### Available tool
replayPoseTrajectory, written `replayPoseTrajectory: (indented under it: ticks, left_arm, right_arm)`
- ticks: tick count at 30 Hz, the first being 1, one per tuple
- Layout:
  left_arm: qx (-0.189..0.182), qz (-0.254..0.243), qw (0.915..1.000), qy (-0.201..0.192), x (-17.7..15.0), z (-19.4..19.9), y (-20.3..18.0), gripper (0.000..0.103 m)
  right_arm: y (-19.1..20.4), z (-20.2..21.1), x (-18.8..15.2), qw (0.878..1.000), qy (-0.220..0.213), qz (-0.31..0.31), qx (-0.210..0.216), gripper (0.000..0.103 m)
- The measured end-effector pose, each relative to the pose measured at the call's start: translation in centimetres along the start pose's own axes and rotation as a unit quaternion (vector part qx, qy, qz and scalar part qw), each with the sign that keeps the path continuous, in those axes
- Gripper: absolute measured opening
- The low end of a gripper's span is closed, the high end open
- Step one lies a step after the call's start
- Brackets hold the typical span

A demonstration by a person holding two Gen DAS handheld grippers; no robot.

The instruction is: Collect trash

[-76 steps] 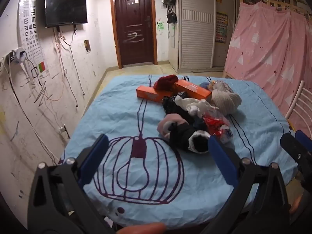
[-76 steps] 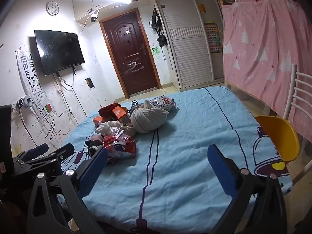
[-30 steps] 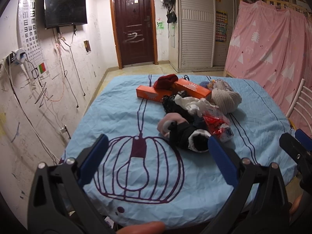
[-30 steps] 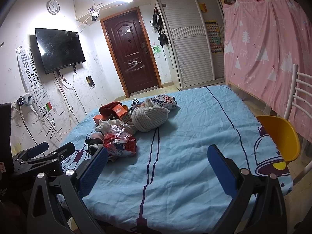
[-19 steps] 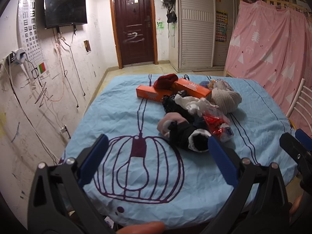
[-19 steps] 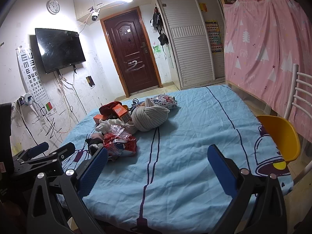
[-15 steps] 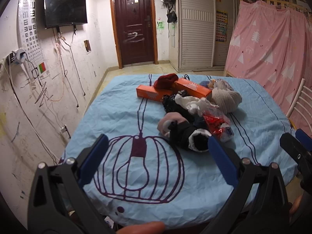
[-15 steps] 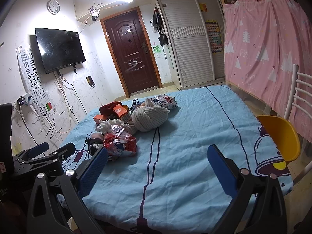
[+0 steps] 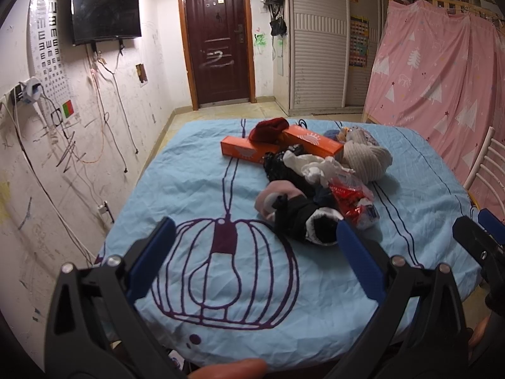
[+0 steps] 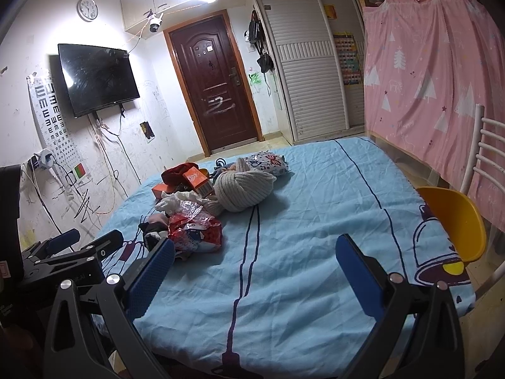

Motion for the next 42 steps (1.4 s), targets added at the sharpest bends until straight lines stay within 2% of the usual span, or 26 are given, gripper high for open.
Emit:
replayPoseTrajectory:
  ticks: [10,19,24,27,30,35,36,37,39,42]
  left_arm:
    - [0.006,0.001,1.0000,0.004,0.0,-0.6,0.5,0.098]
    - [0.015,0.002,0.9994,0.030,0.5,-3.4,1.3,0.098]
    - [-0.022,0.016,0.9973,0.068,0.2,-5.6,1.2,0.098]
    - [-0.057,0.027,0.9941,0.089,0.2,-6.6,0.9,0.098]
    - [-0.099,0.041,0.9879,0.112,0.2,-7.4,0.6,0.098]
    - [-0.122,0.096,0.9767,0.148,0.6,-9.4,1.8,0.095]
    - [-0.129,0.108,0.9732,0.157,0.5,-9.7,2.0,0.091]
    - [-0.134,0.117,0.9700,0.165,0.5,-10.0,1.9,0.089]
    - [-0.143,0.124,0.9658,0.177,0.5,-10.4,1.6,0.084]
    - [-0.152,0.110,0.9644,0.186,0.3,-10.4,0.6,0.082]
  right_arm:
    - [0.9,-0.9,0.8,1.000,-0.002,0.007,0.010,0.095]
    - [2.4,-4.5,0.5,0.998,0.031,0.021,0.042,0.095]
    - [4.0,-6.7,-0.3,0.993,0.074,0.028,0.092,0.095]
    - [4.7,-8.0,-1.1,0.987,0.101,0.024,0.120,0.095]
    - [5.1,-8.9,-1.1,0.984,0.113,0.021,0.139,0.095]
    - [6.1,-10.1,-0.5,0.980,0.129,0.045,0.145,0.093]
    - [6.1,-10.5,-0.6,0.979,0.134,0.049,0.143,0.088]
    - [6.2,-10.9,-0.9,0.978,0.143,0.054,0.141,0.077]
    - [6.0,-11.6,-1.6,0.975,0.162,0.053,0.142,0.063]
    - [5.9,-11.7,-2.1,0.971,0.176,0.044,0.156,0.058]
Point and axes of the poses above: each gripper's, at about its wrist camera, not at the fingertips, and z roughly against the way its jaws point, y to its left, x to its top, the point moved 9 cm from there along -z, roughly the way its jaws point, and after that the axes turned 6 degrees about -y, right-handed, at the moved point
